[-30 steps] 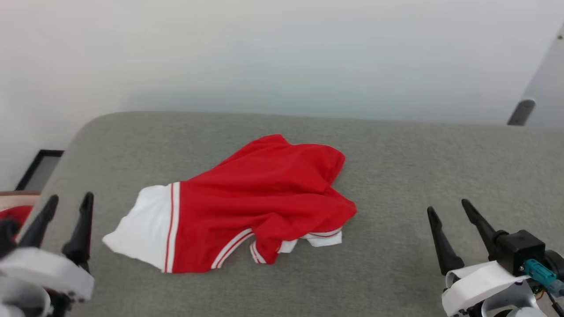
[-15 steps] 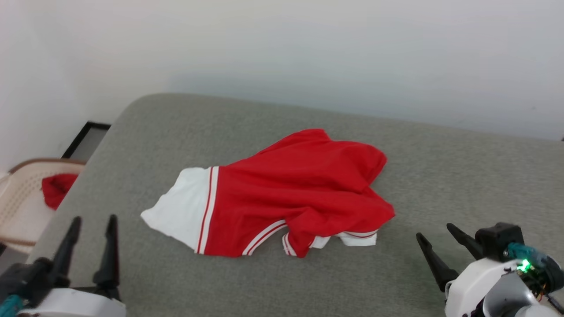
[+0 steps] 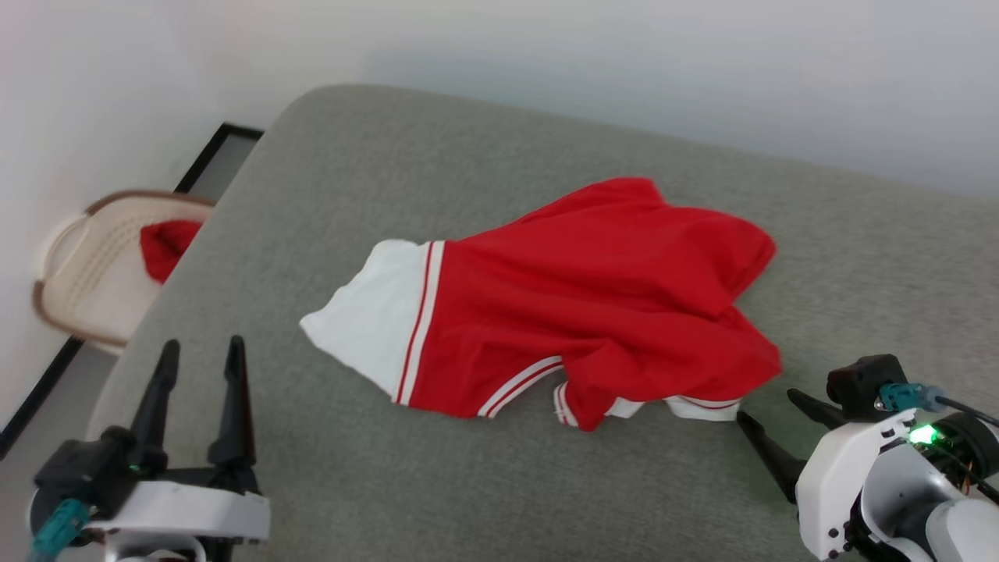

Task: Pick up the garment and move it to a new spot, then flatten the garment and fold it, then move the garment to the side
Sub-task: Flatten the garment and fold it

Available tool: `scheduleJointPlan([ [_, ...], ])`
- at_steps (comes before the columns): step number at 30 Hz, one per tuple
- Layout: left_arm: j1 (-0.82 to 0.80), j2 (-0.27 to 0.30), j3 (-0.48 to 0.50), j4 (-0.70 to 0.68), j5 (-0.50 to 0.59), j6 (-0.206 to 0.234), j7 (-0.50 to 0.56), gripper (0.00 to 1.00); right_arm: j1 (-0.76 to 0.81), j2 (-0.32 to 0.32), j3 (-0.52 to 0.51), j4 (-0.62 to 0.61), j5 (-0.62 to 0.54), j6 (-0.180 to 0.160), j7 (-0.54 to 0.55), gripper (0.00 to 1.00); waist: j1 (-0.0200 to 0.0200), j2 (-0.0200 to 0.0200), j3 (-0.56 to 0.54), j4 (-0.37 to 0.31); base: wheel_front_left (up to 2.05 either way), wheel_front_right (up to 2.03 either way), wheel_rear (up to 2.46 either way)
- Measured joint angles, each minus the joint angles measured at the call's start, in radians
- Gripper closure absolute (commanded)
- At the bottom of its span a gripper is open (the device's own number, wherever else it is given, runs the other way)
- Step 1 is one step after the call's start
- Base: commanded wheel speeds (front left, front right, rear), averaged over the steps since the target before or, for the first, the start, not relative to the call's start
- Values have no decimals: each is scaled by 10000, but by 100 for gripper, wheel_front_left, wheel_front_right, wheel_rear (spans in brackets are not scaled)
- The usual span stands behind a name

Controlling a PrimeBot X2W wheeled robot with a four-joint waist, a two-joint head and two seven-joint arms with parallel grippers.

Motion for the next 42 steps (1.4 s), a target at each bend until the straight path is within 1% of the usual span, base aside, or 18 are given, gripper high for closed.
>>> scheduleJointPlan([
  [4,-185,-449,178,146,376,-242,0,0,-313,-86,157,274,-52,0,8,0,0,0,282,342,0,0,0],
  [13,-437,-1145,525,410,871,-571,0,0,-829,-61,673,1145,-253,0,104,0,0,0,749,879,0,0,0],
  [14,-437,-1181,550,449,892,-587,0,0,-894,-48,732,1256,-259,0,134,47,0,0,777,916,0,0,0],
  [15,-440,-1208,577,474,924,-602,0,0,-963,-67,775,1302,-293,0,111,100,0,0,798,946,0,0,0],
  [22,-439,-1383,815,552,1055,-677,0,0,-1203,-107,895,1760,-407,2,-88,100,-1,0,697,959,0,0,0],
  [28,-336,-1440,970,541,1179,-688,0,0,-1286,-205,723,1862,-359,2,-73,100,0,0,492,844,0,0,0],
  [34,-162,-1434,1080,495,1218,-719,0,0,-1284,-554,357,1678,-263,2,184,100,0,0,251,628,0,0,0],
  [42,87,-1250,1078,332,1193,-729,0,0,-1053,-1112,-217,1172,-146,2,719,100,0,0,-50,132,0,0,0],
])
